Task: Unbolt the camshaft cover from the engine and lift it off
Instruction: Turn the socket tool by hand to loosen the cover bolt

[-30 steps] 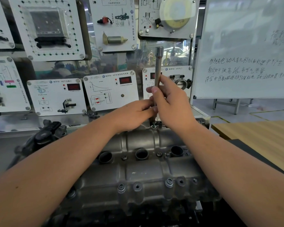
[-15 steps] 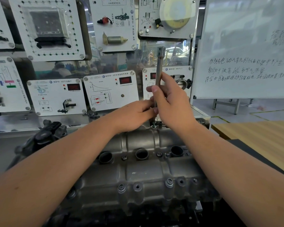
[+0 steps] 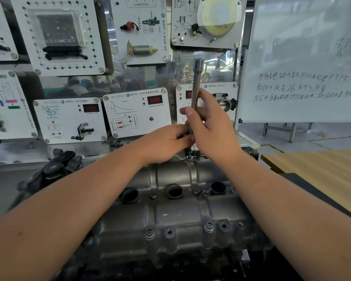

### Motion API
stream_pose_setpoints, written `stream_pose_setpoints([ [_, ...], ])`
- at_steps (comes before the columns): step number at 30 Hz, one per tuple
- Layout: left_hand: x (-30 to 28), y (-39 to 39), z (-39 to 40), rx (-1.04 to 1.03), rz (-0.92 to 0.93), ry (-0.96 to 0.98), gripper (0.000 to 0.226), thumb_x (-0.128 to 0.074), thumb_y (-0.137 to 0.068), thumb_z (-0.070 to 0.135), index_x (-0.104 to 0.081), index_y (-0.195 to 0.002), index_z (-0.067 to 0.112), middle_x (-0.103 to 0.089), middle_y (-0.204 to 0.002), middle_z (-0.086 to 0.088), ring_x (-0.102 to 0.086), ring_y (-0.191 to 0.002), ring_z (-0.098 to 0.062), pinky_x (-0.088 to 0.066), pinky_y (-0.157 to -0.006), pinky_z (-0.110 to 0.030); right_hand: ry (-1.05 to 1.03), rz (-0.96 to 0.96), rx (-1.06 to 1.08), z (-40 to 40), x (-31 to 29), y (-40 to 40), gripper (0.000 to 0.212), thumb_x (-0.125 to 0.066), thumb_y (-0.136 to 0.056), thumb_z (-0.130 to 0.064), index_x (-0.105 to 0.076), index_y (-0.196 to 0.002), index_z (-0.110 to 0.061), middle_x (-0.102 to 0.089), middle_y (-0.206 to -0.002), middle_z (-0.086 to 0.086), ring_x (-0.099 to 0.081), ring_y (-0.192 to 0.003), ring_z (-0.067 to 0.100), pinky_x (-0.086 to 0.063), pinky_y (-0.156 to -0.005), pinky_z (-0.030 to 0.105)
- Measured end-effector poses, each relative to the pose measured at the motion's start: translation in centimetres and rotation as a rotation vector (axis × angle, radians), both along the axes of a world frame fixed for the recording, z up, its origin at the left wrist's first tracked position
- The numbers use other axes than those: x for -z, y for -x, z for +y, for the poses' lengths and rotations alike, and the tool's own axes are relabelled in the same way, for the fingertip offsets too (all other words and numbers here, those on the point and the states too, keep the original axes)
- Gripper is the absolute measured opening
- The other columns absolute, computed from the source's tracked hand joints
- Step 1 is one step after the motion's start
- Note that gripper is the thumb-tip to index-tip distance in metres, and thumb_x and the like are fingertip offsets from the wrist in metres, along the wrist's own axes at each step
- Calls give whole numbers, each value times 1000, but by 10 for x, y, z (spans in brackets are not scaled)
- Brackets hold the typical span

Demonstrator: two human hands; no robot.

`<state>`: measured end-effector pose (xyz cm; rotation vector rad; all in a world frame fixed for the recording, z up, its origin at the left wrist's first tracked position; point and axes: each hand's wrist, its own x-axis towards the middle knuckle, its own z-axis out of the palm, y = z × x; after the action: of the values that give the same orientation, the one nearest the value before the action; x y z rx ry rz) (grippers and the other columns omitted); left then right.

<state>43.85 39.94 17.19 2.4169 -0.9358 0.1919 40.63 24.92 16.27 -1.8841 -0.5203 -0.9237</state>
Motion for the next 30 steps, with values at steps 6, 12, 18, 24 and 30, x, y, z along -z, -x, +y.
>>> stream_pose_setpoints([
  [6,0,0,-2,-13,-1,-2,41,-47,-105,51,-65,-122,19,-73,-112,-7,-68,-105,-26,-51,-96,-54,25,-71,34,-1,-1,0,13,-54,-102,-20,-62,-106,-11,-70,-83,-1,-63,-75,12,-51,-69,31],
  [12,2,0,1,-1,29,40,40,-44,-105,49,-64,-124,20,-71,-115,-3,-66,-109,-24,-49,-100,-53,6,-8,-17,-1,-1,0,27,-46,-106,-20,-53,-131,-25,-71,-100,-18,-66,-86,3,-57,-73,28],
  [18,0,0,0,-3,-23,12,33,-48,-107,44,-62,-130,24,-71,-117,-2,-67,-108,-21,-51,-98,-50,-9,-47,11,-1,0,0,30,-57,-102,-24,-55,-131,-20,-72,-96,-10,-65,-89,2,-50,-76,13],
  [24,1,-1,0,-2,20,42,36,-45,-108,45,-64,-124,19,-71,-117,-6,-66,-111,-27,-48,-101,-55,36,-54,44,-1,-1,0,16,-50,-103,-18,-64,-105,-12,-71,-89,-7,-64,-79,11,-51,-71,27],
  [30,1,0,1,3,9,39,36,-46,-107,46,-64,-126,22,-72,-115,-2,-67,-108,-23,-50,-99,-52,4,-29,-7,-1,0,1,32,-51,-104,-20,-54,-135,-22,-68,-92,-24,-65,-86,-9,-50,-74,11],
])
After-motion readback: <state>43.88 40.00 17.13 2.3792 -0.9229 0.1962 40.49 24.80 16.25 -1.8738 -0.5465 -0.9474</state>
